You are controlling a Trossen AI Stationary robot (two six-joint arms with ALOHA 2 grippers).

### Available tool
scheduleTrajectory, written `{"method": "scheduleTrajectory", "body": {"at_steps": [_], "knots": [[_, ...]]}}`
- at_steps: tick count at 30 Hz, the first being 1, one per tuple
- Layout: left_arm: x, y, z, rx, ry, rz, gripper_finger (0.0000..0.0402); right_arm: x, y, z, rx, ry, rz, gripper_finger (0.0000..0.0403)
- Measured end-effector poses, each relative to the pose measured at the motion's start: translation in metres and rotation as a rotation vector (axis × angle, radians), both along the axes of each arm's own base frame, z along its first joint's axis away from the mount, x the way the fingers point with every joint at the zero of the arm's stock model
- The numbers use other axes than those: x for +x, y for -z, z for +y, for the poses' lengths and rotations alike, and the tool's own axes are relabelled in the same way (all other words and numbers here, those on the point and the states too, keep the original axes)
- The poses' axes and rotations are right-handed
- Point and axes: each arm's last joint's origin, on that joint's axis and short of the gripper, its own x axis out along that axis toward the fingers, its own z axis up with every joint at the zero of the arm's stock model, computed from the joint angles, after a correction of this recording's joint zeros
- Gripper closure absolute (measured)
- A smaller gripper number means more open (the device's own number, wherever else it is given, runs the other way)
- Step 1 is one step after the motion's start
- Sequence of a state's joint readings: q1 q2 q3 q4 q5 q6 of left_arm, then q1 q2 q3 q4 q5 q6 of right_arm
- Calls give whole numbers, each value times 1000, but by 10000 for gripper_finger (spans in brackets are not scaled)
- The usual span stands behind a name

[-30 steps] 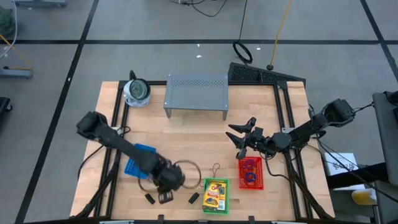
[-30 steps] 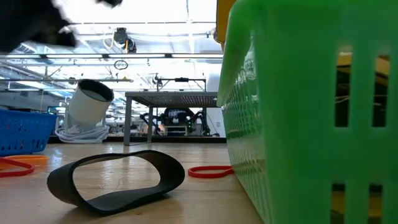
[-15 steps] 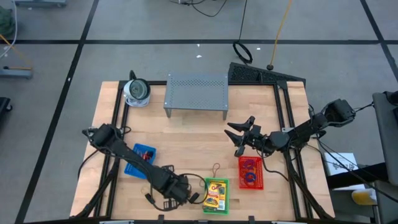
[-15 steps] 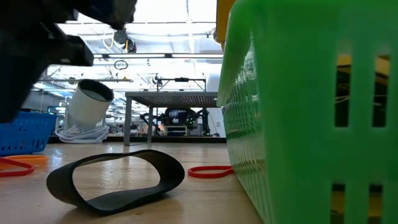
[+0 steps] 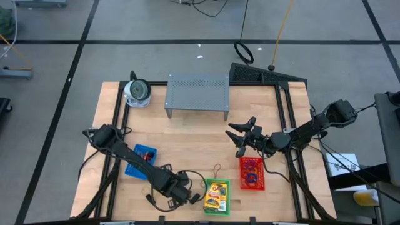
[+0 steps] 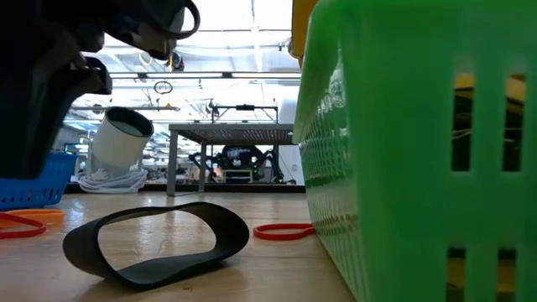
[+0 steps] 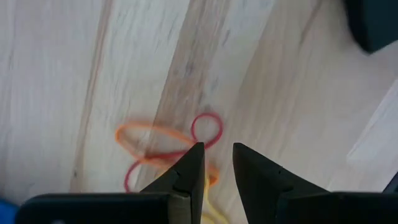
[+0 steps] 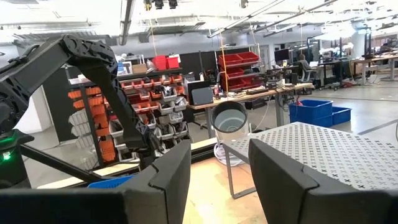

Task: Pick & Place Office Desk Supplies
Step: Put the red rubber band into the blue bin

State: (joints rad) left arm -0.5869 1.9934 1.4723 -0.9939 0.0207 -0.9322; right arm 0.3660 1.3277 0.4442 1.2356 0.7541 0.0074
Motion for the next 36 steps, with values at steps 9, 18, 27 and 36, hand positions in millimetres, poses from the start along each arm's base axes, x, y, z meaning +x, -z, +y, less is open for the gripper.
{"method": "scheduleTrajectory", "body": {"at_steps": [9, 18, 27, 36], "knots": [[-5, 8, 1, 10, -49, 26, 309, 0, 0, 0, 4, -1, 2, 248], [-8, 24, 0, -47, -80, 14, 309, 0, 0, 0, 5, -1, 1, 248], [-15, 36, 1, -66, -133, 15, 309, 0, 0, 0, 10, -3, 0, 248], [-17, 34, 3, -60, -105, 37, 337, 1, 1, -2, 20, 3, -4, 248]]}}
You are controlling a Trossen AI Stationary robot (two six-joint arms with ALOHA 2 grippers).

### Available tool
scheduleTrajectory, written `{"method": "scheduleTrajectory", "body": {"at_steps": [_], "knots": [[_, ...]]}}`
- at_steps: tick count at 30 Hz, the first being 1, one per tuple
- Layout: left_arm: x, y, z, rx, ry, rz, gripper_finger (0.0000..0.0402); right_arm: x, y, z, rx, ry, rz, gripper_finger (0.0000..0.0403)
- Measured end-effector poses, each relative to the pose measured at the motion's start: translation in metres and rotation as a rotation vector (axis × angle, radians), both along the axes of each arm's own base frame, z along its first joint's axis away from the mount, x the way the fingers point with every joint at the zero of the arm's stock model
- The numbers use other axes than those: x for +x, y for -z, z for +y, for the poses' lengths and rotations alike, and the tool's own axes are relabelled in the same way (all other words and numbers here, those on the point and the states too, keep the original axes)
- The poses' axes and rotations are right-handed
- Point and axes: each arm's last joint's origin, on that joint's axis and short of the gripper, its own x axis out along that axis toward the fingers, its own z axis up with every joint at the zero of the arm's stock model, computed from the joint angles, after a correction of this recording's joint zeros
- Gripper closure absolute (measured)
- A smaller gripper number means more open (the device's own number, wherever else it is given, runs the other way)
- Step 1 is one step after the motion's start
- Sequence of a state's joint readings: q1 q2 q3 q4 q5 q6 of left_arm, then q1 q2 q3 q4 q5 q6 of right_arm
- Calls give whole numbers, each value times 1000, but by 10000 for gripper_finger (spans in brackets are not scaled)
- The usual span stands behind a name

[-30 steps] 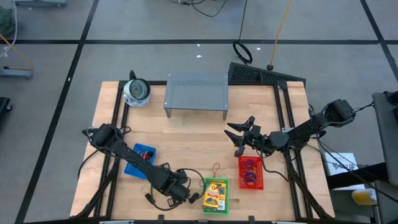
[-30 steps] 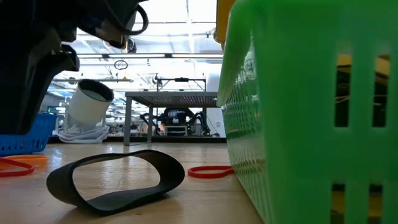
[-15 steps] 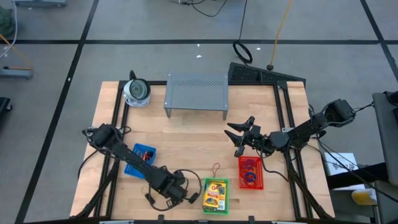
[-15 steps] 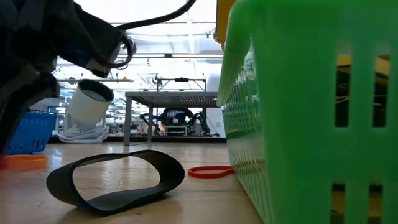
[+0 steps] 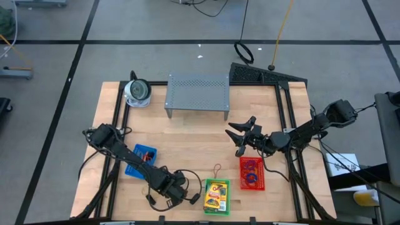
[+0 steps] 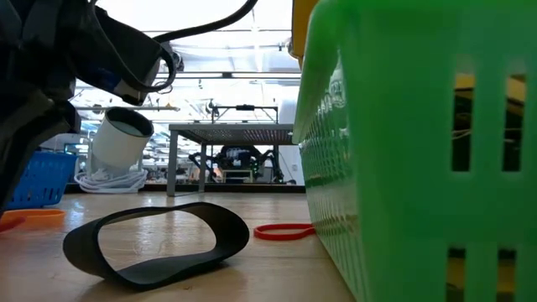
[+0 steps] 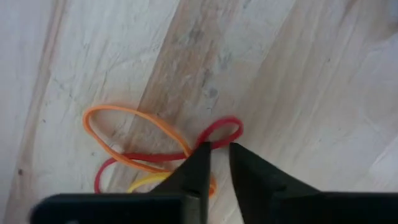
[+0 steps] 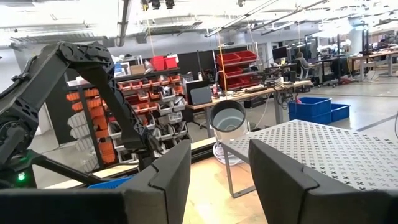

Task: Pick & Place Office Desk Supplies
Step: Put the red rubber band into the blue bin

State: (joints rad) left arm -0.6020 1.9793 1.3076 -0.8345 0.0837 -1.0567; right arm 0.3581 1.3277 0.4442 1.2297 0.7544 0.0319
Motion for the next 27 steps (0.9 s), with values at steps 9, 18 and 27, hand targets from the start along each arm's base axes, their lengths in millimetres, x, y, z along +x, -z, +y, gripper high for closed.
{"method": "scheduleTrajectory", "body": {"at_steps": [9, 18, 27], "knots": [[0, -5, 0, -2, 24, 15, 398, 1, 1, -1, 5, 3, 5, 248], [-9, -49, 11, 53, -30, -90, 399, 1, 1, -1, 22, -1, -3, 248], [-20, -97, 23, 73, -130, -294, 400, 1, 1, -1, 22, -1, -3, 248]]}}
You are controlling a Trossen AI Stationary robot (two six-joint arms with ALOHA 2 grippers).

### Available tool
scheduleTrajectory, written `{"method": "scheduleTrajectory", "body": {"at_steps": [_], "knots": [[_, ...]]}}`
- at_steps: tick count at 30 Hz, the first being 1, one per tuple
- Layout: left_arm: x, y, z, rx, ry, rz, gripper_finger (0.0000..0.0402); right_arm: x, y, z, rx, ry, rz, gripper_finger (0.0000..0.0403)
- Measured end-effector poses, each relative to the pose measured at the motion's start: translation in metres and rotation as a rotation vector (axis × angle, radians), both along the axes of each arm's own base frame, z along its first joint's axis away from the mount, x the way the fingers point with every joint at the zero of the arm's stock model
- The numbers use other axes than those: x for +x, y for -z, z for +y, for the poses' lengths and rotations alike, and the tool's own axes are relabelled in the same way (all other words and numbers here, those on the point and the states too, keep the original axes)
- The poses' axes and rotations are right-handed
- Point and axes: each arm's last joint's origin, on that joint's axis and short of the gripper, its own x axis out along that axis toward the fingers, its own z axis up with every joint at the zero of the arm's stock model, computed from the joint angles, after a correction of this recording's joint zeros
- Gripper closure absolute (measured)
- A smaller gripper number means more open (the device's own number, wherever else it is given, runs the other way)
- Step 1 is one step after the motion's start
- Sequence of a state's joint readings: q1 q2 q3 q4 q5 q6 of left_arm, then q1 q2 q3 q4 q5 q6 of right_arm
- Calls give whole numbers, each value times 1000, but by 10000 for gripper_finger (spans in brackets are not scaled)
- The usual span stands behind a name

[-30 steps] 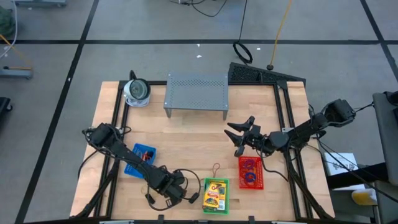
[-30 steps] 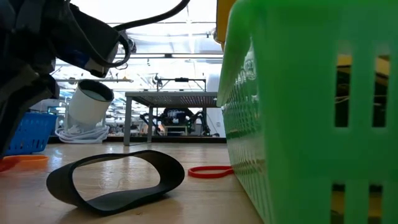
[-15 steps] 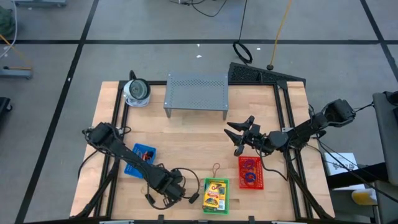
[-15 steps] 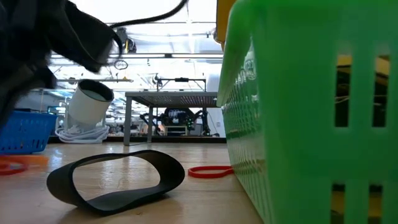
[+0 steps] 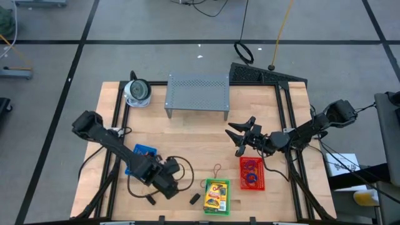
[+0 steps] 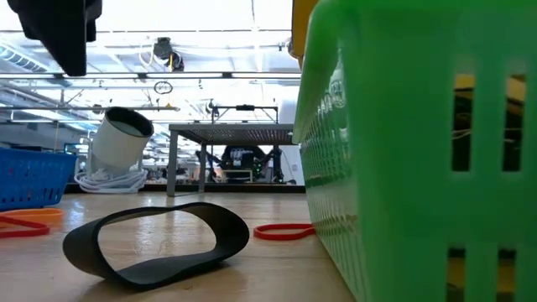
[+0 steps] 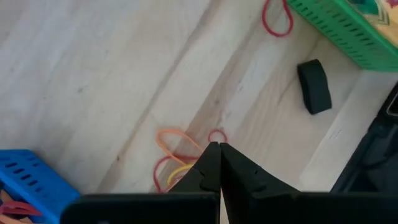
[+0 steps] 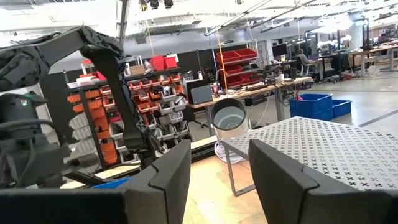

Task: Pick & Place Office Desk Supplies
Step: Put the red rubber band into the blue bin

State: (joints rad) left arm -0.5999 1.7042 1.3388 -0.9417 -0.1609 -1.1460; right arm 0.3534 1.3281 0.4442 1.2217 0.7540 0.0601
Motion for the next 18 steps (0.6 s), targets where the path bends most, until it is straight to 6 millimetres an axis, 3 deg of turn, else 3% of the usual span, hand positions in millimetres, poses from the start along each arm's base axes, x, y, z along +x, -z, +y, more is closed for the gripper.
{"method": "scheduleTrajectory", "body": {"at_steps": [11, 18], "knots": [[1, 2, -1, 0, 11, 0, 389, 0, 0, 0, 0, 0, 0, 248], [1, 7, -4, -71, 15, 60, 320, 0, 0, 0, 0, -1, 1, 248]]}}
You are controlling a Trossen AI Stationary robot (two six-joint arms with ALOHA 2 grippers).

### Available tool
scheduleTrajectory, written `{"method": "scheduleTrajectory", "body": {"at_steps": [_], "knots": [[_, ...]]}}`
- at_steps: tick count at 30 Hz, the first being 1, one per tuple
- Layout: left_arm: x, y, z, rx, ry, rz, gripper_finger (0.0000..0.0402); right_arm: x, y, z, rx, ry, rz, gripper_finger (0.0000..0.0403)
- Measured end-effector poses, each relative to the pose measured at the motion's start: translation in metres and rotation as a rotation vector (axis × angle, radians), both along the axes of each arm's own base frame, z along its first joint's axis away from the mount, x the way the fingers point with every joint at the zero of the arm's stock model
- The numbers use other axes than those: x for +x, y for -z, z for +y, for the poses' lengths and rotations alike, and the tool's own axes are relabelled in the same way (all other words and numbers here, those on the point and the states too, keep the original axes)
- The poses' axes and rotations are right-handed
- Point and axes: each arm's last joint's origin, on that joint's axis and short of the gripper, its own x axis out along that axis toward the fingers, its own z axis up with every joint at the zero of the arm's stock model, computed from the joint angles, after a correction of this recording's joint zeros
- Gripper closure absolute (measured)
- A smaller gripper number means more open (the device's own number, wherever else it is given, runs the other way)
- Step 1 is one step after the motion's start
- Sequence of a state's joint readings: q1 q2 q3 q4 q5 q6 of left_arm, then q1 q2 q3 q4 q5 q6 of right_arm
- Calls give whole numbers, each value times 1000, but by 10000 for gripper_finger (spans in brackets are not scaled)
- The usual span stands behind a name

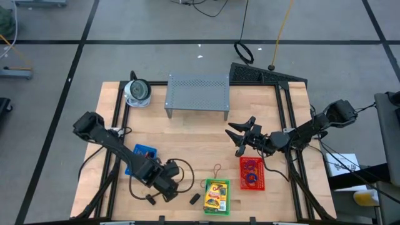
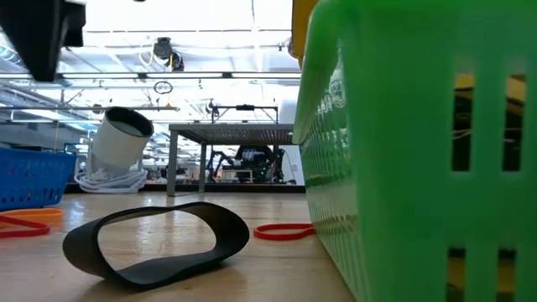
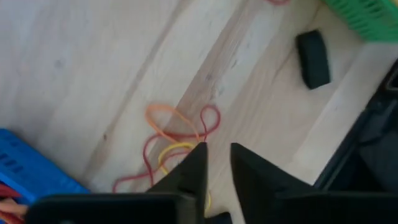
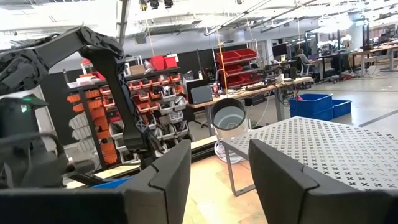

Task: Pick & Place Office Desk Supplies
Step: Put the red rubber band into the blue bin

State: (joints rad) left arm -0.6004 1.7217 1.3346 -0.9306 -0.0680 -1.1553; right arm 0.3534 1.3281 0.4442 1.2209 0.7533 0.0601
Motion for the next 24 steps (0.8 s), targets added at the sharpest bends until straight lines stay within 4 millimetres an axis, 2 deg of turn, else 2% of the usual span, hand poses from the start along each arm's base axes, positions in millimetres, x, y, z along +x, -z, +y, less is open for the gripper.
{"method": "scheduleTrajectory", "body": {"at_steps": [6, 11, 17, 24], "knots": [[5, 28, -10, 10, 0, 99, 227, 0, 0, 0, 0, 0, 0, 248], [7, 51, -19, 5, 54, 185, 177, 0, 0, 0, 0, 0, 0, 248], [6, 66, -27, 18, 77, 233, 167, 0, 0, 0, 0, 0, 0, 248], [8, 67, -23, 62, 67, 216, 186, 0, 0, 0, 6, -1, -3, 248]]}}
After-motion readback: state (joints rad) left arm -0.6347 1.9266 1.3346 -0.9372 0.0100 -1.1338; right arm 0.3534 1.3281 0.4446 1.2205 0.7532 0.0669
